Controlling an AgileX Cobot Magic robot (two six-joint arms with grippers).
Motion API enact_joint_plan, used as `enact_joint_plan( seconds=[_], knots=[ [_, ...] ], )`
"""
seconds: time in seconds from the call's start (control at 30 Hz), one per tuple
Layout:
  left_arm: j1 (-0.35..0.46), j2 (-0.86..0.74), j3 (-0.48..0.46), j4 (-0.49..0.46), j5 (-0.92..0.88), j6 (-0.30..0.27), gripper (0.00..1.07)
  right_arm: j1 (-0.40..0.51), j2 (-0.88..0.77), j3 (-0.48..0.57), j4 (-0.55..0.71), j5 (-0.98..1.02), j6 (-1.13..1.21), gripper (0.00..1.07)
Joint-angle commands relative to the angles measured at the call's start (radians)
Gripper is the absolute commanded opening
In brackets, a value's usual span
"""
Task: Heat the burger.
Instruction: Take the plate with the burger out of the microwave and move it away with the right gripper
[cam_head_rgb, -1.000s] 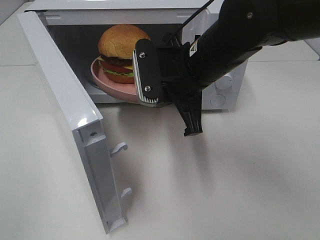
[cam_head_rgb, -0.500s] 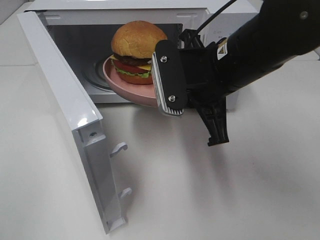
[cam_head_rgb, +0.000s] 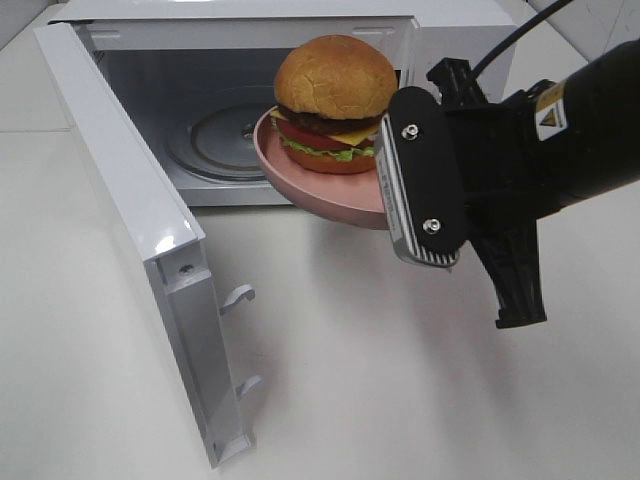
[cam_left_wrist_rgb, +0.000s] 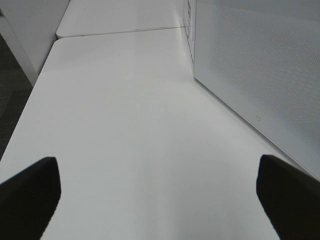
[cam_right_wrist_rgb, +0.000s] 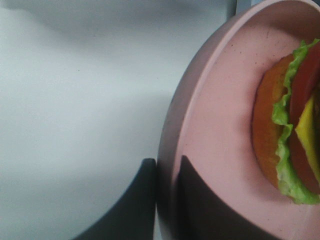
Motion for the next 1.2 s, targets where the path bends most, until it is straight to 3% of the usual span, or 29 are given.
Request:
enact_joint_plan(
  seconds=[0.03,0.27,0.7,1.2],
  knots=[
    [0.003,-0.017,0.002,0.0,-0.003,-0.001,1.01,-0.011,-0.083,0.027,-0.045,-0.015,0.043,0.0],
    [0.003,-0.017,0.002,0.0,-0.003,-0.001,1.01,-0.011,-0.181,0.072,-0.074,0.01,0.092,0.0],
    [0.003,-0.017,0.002,0.0,-0.003,-0.001,1.01,-0.011,-0.377,0.116,-0.241,0.171,0.265,0.0],
    [0.003,-0.017,0.002,0.0,-0.003,-0.001,1.01,-0.013,-0.442,0.116,-0.433,0.291,0.529,0.0]
  ],
)
